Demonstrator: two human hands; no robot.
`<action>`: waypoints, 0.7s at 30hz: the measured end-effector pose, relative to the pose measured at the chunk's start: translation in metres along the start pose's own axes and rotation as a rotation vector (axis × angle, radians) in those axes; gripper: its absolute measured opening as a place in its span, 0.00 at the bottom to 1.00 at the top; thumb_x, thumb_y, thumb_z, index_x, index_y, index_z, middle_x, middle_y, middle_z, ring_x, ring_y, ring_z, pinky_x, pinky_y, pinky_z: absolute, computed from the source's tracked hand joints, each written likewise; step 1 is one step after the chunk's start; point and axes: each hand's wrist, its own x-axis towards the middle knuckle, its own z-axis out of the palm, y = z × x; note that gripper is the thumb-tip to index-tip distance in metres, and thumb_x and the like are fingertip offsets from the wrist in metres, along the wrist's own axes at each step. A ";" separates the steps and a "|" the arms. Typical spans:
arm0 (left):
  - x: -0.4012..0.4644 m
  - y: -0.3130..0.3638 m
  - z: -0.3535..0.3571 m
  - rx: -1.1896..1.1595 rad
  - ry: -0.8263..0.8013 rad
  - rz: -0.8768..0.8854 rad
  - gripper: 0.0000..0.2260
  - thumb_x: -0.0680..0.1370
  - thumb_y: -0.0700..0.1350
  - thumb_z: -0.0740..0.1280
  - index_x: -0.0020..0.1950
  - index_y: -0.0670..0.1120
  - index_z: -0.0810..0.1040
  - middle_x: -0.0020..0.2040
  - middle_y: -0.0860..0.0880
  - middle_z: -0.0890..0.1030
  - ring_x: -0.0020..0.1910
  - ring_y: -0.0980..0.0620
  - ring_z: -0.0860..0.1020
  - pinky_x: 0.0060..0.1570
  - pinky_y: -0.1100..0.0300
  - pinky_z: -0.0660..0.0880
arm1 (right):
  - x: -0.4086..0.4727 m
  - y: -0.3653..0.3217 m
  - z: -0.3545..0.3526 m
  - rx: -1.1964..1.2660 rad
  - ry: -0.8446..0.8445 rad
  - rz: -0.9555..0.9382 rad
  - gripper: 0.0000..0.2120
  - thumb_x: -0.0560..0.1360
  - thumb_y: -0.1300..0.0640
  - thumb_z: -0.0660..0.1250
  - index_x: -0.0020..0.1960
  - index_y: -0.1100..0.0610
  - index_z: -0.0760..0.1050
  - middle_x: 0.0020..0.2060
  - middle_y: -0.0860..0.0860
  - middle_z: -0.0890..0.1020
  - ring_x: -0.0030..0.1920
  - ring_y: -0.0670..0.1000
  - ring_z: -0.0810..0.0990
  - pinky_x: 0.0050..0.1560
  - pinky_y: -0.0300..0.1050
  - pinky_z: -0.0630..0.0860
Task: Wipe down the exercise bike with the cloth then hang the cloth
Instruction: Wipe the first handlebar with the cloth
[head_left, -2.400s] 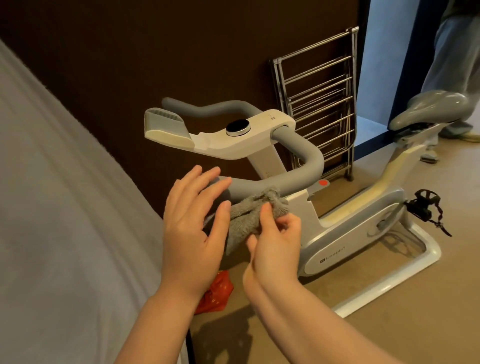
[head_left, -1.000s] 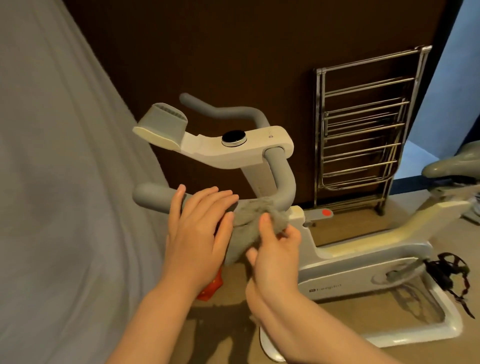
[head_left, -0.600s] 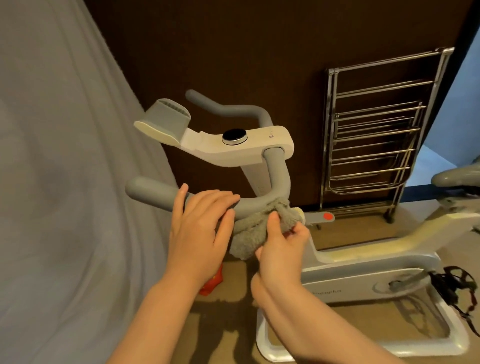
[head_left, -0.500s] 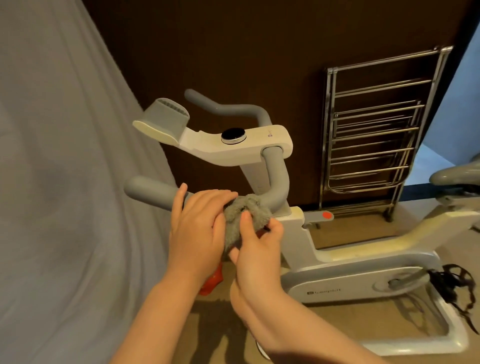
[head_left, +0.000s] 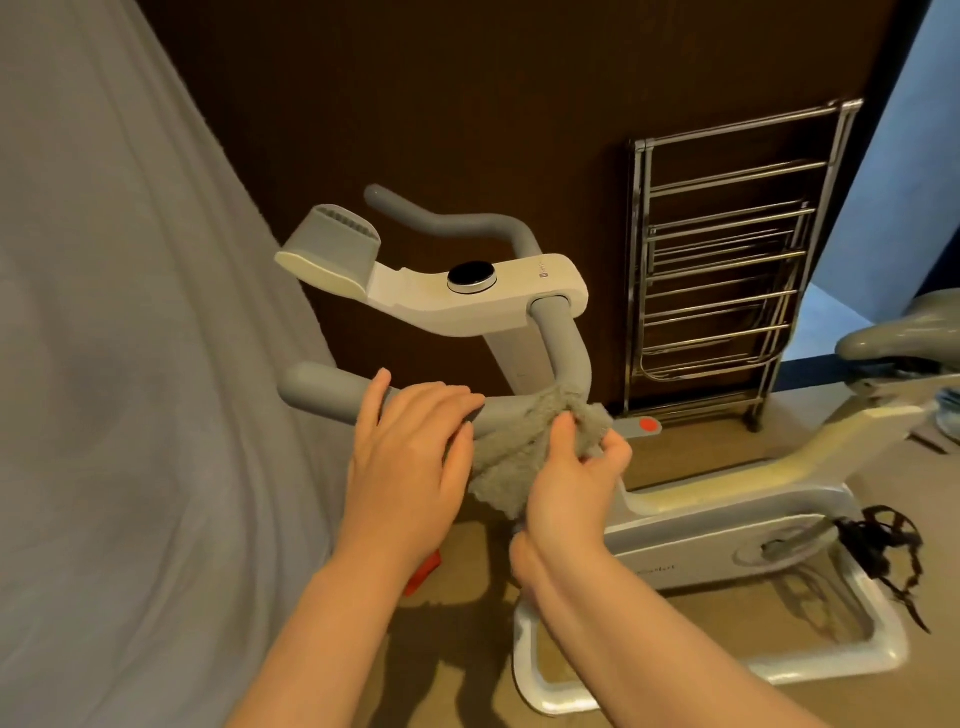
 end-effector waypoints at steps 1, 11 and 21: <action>0.000 -0.001 0.000 -0.003 0.002 -0.005 0.15 0.79 0.45 0.57 0.59 0.50 0.80 0.57 0.55 0.81 0.60 0.58 0.73 0.75 0.58 0.46 | -0.007 0.002 0.003 -0.022 -0.055 0.008 0.08 0.80 0.53 0.63 0.50 0.42 0.65 0.52 0.53 0.79 0.53 0.52 0.80 0.54 0.52 0.79; -0.002 0.001 0.006 -0.040 0.055 0.003 0.15 0.78 0.45 0.56 0.58 0.51 0.80 0.56 0.55 0.81 0.60 0.57 0.74 0.75 0.55 0.45 | -0.007 0.010 0.011 -0.013 -0.040 -0.109 0.07 0.80 0.55 0.63 0.49 0.46 0.66 0.50 0.53 0.78 0.51 0.51 0.80 0.53 0.50 0.78; 0.000 0.006 0.010 -0.033 0.075 -0.033 0.12 0.79 0.50 0.59 0.57 0.53 0.79 0.54 0.57 0.80 0.58 0.59 0.73 0.75 0.57 0.42 | 0.037 -0.019 -0.020 -0.751 -0.227 -0.722 0.09 0.77 0.49 0.67 0.57 0.48 0.77 0.51 0.46 0.74 0.48 0.36 0.73 0.44 0.29 0.71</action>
